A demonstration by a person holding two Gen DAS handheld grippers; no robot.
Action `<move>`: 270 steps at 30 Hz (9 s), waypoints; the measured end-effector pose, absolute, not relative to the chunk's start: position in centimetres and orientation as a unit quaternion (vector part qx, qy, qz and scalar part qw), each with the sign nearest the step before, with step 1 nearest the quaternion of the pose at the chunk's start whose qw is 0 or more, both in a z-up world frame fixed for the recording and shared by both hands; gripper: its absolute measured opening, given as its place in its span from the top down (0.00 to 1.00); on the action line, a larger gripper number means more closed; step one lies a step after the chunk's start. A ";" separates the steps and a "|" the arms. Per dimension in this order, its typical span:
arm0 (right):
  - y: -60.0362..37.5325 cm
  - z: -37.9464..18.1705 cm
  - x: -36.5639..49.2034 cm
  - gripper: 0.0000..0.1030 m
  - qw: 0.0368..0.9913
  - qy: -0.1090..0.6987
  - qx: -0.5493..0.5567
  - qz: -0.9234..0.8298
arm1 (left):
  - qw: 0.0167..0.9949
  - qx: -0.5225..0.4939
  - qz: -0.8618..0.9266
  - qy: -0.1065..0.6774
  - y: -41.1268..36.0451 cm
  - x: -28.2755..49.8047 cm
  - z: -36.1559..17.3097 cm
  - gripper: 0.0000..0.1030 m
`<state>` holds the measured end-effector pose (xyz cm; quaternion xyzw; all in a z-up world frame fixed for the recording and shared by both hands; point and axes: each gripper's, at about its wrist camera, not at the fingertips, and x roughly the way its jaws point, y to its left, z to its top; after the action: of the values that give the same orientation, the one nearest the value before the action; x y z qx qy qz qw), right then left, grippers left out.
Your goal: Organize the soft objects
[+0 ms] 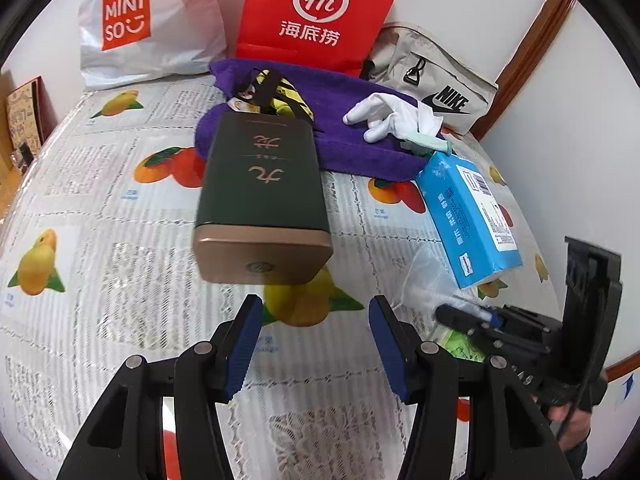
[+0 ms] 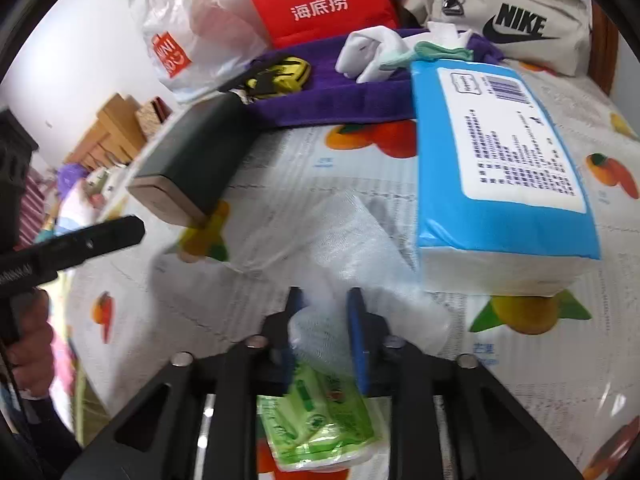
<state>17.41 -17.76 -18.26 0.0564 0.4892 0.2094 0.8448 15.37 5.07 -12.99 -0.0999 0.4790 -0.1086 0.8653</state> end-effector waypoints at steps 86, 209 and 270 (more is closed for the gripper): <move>-22.1 -5.5 12.4 0.94 0.927 0.309 0.036 0.210 | 0.906 -0.047 -0.095 0.410 4.0 14.6 -7.4 0.28; -19.1 -4.9 30.5 0.18 0.929 0.332 -0.016 0.161 | 0.893 -0.004 -0.050 0.448 0.4 31.9 -5.5 0.15; -22.8 -1.3 2.6 0.03 0.947 0.314 0.021 0.061 | 0.939 0.000 -0.005 0.343 -1.1 3.0 -0.9 0.15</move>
<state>2.63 -22.76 -1.34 0.0205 0.3137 0.0615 0.9473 3.04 -1.06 -0.90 0.0000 0.3433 -0.0048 0.9392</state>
